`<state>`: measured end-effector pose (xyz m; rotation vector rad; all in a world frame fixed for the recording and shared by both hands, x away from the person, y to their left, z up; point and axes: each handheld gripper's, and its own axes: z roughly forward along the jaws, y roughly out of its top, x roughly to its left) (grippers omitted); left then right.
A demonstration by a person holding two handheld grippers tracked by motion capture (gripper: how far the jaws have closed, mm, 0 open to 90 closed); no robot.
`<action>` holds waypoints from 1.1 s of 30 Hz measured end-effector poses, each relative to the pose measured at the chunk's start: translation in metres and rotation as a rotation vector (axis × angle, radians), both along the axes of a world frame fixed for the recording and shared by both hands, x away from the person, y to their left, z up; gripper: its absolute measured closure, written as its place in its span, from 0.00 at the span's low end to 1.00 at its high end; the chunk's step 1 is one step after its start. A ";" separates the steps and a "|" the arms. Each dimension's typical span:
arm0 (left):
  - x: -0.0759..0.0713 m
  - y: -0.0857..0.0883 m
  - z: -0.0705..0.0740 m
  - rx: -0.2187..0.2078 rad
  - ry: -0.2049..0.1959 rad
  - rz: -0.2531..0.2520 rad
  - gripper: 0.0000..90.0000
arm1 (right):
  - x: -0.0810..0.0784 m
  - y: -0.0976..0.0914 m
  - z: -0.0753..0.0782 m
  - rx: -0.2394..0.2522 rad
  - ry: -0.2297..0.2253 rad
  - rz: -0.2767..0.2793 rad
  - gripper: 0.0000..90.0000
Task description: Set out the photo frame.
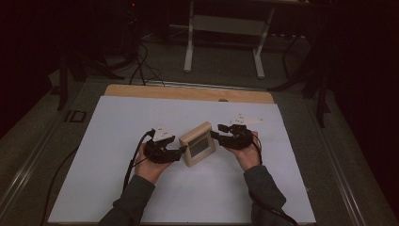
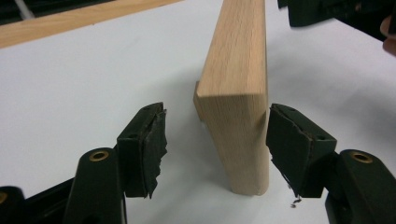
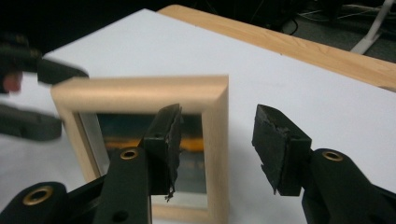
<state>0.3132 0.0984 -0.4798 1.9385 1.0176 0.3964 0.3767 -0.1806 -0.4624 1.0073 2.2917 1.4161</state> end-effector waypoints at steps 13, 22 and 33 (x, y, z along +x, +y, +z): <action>-0.007 -0.011 -0.013 -0.010 0.016 0.025 0.48 | 0.018 0.020 0.014 0.038 -0.001 -0.011 0.60; -0.008 -0.013 -0.014 -0.010 0.018 0.012 0.58 | 0.033 0.035 0.016 0.030 0.030 -0.028 0.73; -0.008 -0.012 -0.014 -0.012 0.021 0.005 0.62 | 0.042 0.039 0.006 0.020 0.098 -0.050 0.85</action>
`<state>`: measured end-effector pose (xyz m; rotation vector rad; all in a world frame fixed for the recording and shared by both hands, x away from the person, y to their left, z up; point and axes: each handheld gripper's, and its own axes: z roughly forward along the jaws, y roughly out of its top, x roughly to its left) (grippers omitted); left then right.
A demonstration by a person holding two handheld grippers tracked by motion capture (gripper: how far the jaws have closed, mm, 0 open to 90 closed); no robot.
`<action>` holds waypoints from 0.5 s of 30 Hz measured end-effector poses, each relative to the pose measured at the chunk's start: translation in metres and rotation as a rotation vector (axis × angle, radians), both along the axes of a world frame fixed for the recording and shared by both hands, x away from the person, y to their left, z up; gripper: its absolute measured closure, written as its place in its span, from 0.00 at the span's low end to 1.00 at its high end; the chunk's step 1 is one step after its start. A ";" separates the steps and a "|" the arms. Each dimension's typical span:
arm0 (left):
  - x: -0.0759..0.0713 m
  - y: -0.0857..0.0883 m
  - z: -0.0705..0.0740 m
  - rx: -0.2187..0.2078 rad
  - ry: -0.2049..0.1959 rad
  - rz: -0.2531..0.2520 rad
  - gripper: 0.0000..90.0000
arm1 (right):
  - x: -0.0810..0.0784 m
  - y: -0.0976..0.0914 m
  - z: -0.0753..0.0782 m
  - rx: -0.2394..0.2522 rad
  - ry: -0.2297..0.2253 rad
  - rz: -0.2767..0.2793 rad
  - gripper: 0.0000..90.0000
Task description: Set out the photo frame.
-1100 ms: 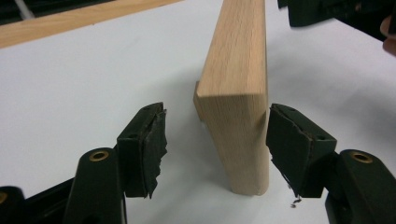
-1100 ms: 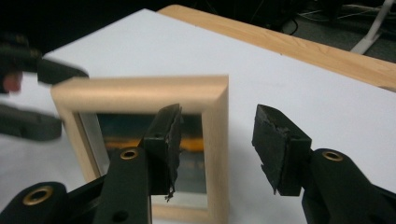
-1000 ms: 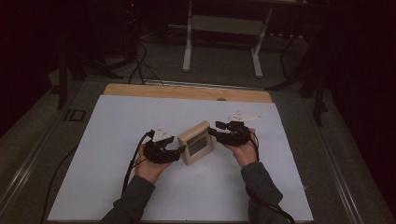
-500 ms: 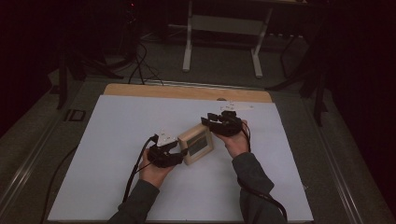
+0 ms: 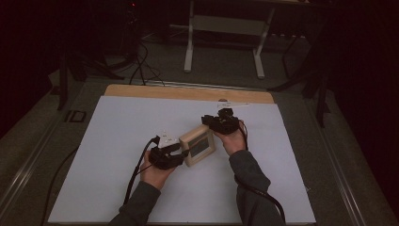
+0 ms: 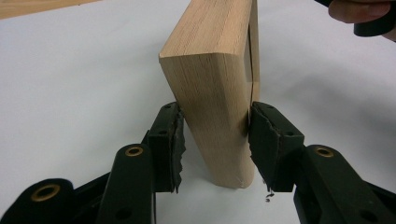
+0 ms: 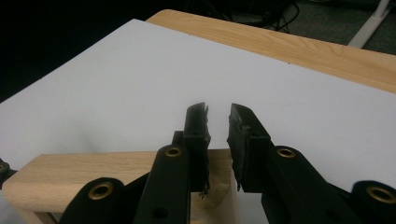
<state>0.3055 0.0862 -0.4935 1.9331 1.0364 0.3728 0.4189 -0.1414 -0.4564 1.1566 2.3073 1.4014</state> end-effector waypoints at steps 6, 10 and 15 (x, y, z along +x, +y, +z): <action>0.001 0.001 0.000 -0.001 0.001 0.008 0.63 | -0.001 -0.001 0.001 -0.013 -0.002 -0.004 0.86; 0.002 0.002 0.000 0.001 0.003 0.009 0.63 | -0.002 -0.004 0.000 -0.003 0.000 -0.012 0.87; 0.003 0.003 0.001 0.007 0.002 0.013 0.63 | -0.005 -0.008 0.000 0.011 0.000 -0.024 0.87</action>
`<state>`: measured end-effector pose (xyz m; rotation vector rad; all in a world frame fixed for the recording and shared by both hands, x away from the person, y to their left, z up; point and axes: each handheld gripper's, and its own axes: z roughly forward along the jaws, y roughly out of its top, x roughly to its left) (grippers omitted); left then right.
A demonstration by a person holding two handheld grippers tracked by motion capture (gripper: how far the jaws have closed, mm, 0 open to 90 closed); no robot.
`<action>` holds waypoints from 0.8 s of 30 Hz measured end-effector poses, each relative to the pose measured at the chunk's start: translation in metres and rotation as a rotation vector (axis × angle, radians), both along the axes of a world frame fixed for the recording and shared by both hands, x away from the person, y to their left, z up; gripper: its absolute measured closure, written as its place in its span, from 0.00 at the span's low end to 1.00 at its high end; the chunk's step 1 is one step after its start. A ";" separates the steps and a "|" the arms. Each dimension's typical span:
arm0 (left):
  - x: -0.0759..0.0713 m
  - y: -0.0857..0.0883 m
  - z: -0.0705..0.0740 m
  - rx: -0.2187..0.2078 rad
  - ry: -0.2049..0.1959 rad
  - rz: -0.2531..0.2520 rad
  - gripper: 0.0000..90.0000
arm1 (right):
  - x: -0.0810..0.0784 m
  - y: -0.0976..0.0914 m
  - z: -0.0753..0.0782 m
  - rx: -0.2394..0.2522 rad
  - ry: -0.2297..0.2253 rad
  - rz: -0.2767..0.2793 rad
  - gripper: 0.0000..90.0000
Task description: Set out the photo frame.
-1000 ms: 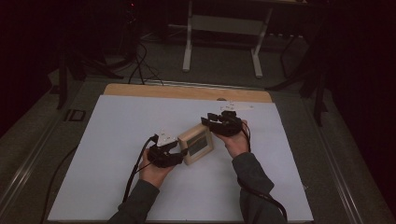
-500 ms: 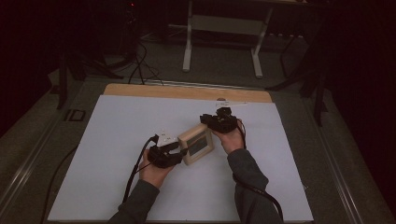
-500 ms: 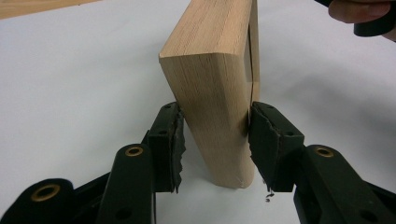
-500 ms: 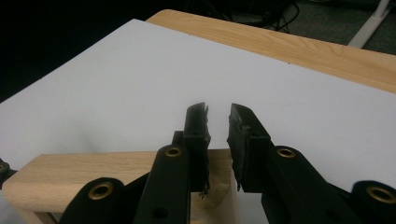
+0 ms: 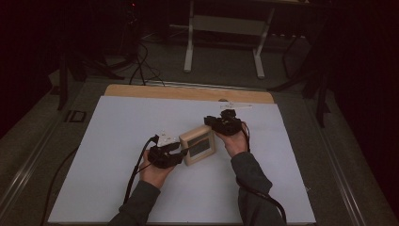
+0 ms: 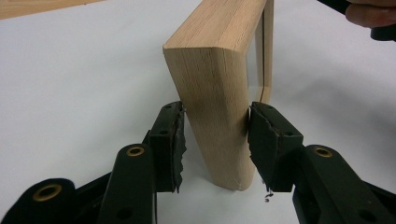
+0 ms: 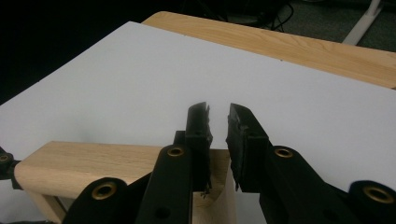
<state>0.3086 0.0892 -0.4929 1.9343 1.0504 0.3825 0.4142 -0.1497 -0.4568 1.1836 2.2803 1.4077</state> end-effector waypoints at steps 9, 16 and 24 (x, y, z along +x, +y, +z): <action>0.002 0.004 0.001 0.010 -0.005 0.010 0.69 | -0.005 -0.005 -0.001 0.004 -0.003 -0.007 0.89; 0.005 0.003 0.002 0.010 0.001 0.014 0.71 | -0.008 -0.009 0.000 0.007 -0.003 -0.005 0.91; 0.006 0.003 0.003 0.015 0.002 0.016 0.71 | -0.013 -0.009 0.001 0.009 -0.013 0.010 0.91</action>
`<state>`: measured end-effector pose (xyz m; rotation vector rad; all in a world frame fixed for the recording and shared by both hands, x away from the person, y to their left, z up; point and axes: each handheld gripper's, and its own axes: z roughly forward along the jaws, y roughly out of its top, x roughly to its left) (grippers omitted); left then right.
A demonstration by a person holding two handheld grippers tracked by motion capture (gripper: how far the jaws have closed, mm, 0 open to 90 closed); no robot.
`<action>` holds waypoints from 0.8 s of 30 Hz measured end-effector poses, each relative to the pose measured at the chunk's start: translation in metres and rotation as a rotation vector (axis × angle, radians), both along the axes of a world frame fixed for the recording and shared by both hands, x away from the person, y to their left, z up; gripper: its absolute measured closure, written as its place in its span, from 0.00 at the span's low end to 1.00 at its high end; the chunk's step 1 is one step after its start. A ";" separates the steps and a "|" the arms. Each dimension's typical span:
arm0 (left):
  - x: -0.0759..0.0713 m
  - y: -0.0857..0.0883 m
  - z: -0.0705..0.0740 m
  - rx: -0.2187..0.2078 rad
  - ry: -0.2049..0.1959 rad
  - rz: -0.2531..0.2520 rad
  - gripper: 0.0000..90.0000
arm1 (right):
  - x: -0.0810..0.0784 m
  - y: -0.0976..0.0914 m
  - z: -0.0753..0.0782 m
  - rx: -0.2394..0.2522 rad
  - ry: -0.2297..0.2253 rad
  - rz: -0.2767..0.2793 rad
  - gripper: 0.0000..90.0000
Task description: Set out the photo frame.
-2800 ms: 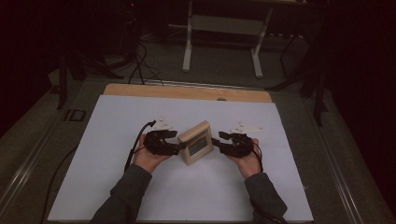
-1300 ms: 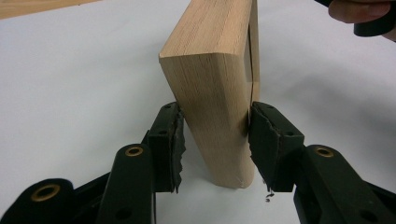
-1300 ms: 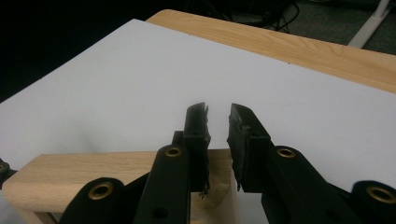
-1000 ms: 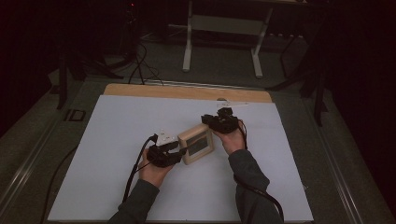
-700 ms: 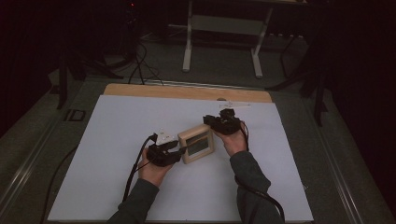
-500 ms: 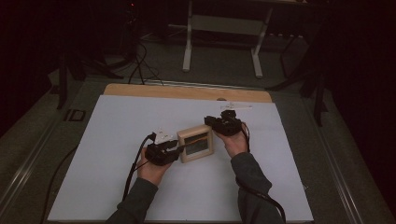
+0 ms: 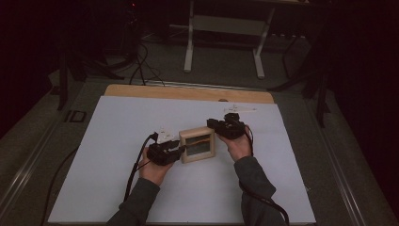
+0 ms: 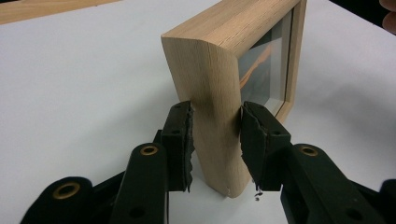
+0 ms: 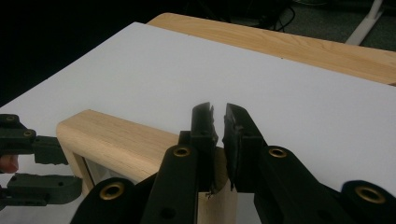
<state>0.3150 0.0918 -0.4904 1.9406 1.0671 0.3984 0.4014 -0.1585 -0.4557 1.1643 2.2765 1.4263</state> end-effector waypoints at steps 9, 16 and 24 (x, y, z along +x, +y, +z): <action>0.000 -0.001 -0.002 0.008 0.011 0.000 0.70 | 0.006 0.005 0.002 -0.066 -0.002 -0.016 0.89; 0.000 -0.001 -0.002 0.009 0.010 -0.002 0.70 | 0.013 0.006 0.000 -0.077 0.024 -0.031 0.90; 0.004 -0.001 -0.002 0.010 0.011 0.008 0.71 | 0.011 0.002 0.001 -0.073 0.032 -0.028 0.92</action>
